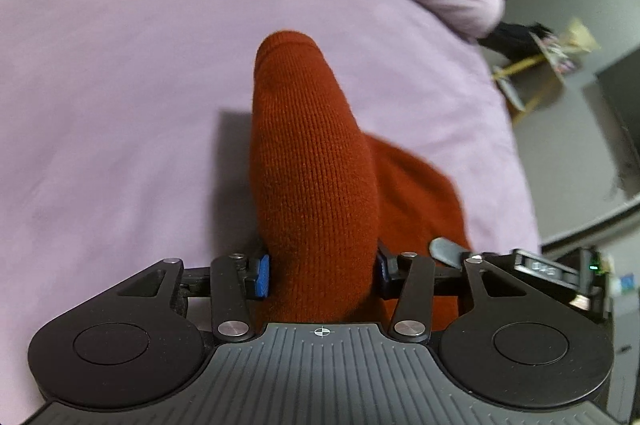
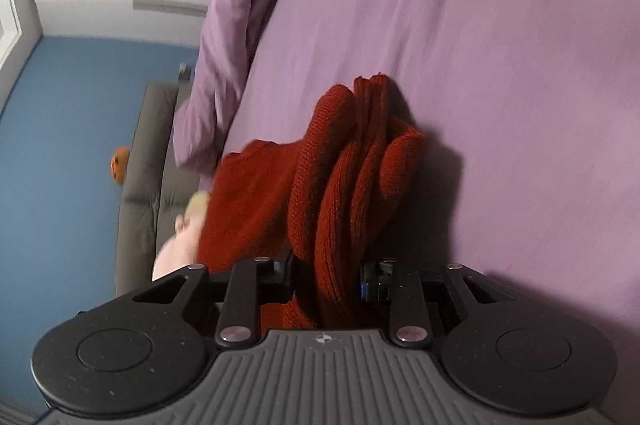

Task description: Fold small clothes

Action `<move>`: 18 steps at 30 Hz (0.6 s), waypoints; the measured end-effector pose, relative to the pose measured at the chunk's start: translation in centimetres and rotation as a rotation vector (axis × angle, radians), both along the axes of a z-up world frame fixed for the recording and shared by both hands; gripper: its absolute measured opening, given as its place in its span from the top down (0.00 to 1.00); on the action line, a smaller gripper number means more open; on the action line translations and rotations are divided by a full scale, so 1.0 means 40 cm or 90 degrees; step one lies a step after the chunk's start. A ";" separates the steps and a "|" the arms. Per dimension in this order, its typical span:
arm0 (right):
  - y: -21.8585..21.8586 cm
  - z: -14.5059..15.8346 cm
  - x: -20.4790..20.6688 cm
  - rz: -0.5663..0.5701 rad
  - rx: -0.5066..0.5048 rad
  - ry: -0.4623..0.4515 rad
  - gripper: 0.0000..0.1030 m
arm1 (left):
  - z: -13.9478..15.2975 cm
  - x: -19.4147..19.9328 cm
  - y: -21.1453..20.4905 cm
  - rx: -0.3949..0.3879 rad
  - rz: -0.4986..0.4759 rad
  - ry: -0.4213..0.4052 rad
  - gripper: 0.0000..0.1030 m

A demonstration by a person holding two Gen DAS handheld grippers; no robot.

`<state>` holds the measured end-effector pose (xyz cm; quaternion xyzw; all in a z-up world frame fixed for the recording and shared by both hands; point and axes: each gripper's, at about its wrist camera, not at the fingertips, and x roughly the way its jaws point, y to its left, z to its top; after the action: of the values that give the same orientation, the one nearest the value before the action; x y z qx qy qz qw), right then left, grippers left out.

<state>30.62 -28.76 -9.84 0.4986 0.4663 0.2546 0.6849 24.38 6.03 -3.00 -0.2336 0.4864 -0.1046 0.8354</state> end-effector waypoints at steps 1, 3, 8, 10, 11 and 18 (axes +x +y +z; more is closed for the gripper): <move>0.021 0.006 -0.011 0.002 -0.014 -0.004 0.68 | -0.011 -0.017 0.020 0.002 0.019 0.006 0.46; 0.033 0.032 -0.036 -0.024 -0.079 -0.019 0.58 | -0.021 -0.050 0.039 0.018 0.058 0.005 0.46; 0.011 0.125 -0.168 -0.096 -0.262 -0.082 0.43 | 0.009 -0.199 0.025 0.082 0.056 -0.104 0.45; -0.004 0.130 -0.243 -0.105 -0.238 -0.078 0.36 | 0.012 -0.261 0.005 0.103 0.055 -0.126 0.45; -0.009 0.125 -0.283 -0.103 -0.235 -0.078 0.36 | 0.009 -0.296 0.000 0.113 0.049 -0.132 0.44; 0.063 0.109 -0.371 -0.091 -0.204 -0.073 0.37 | -0.043 -0.355 -0.080 0.239 -0.009 -0.127 0.43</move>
<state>15.77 -26.25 -5.50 0.3999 0.4243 0.1558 0.7973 10.18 2.83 -4.71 -0.0589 0.4143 -0.0408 0.9073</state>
